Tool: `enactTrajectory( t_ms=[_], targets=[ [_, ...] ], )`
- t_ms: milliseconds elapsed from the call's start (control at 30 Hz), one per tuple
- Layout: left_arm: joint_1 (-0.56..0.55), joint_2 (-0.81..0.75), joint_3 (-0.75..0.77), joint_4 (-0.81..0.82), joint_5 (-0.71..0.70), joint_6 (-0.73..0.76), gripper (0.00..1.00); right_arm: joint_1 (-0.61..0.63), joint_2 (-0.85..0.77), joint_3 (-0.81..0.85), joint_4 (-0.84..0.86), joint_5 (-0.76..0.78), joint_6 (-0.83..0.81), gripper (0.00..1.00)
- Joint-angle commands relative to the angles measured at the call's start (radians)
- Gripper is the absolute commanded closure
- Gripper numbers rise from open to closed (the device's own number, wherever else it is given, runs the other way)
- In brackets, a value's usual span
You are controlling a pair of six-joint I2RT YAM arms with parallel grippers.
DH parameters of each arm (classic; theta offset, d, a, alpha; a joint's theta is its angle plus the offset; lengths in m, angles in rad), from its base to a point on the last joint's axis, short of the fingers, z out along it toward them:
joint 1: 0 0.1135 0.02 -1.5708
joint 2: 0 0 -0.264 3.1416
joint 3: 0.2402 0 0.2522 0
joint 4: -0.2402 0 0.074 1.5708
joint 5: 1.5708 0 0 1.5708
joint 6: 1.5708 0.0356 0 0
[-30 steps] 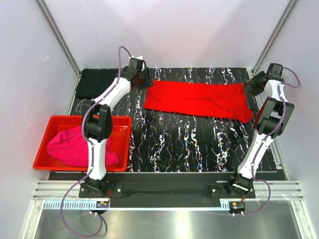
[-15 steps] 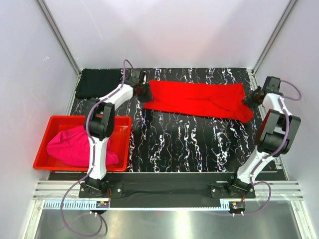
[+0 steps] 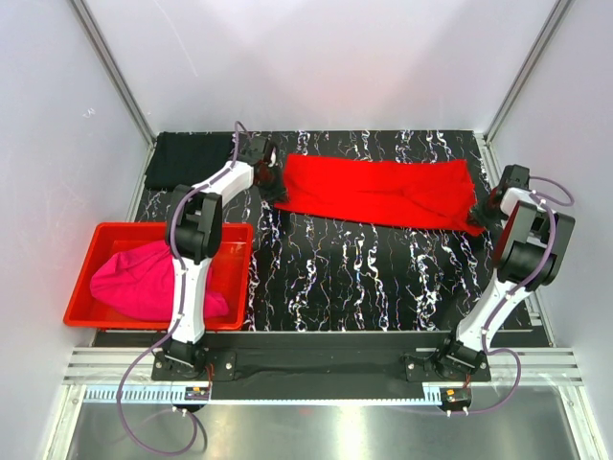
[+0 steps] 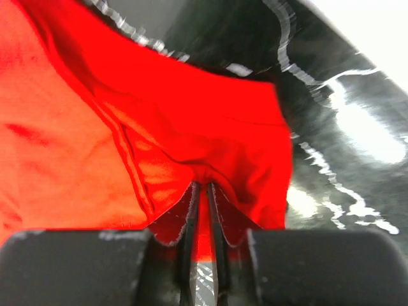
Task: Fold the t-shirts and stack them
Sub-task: Fold the tshirt
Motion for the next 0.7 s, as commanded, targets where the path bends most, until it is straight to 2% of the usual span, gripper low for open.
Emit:
enactTrajectory(
  t_ms=[0, 67, 233, 367, 433, 533, 667],
  targets=[
    [0.04, 0.032, -0.016, -0.087, -0.038, 0.011, 0.74, -0.028, 0.037, 0.032, -0.074, 0.181, -0.028, 0.83],
    [0.048, 0.0, -0.05, -0.067, -0.041, 0.009, 0.75, -0.03, 0.024, 0.02, -0.105, 0.218, -0.027, 0.82],
    [0.046, -0.07, -0.162, -0.03, -0.02, -0.015, 0.78, -0.03, -0.053, -0.075, -0.135, 0.195, -0.057, 0.79],
    [0.045, -0.161, -0.315, 0.044, -0.028, -0.043, 0.8, -0.03, -0.131, -0.118, -0.138, 0.207, -0.074, 0.74],
    [0.043, -0.201, -0.352, 0.062, -0.021, -0.055, 0.79, -0.03, -0.174, -0.094, -0.14, 0.177, -0.082, 0.62],
    [0.029, -0.291, -0.413, 0.089, -0.02, -0.07, 0.72, -0.03, -0.22, -0.043, -0.157, 0.11, -0.088, 0.52],
    [0.008, -0.397, -0.488, 0.167, 0.031, -0.112, 0.71, -0.022, -0.274, -0.034, -0.16, -0.047, -0.048, 0.46]
  ],
)
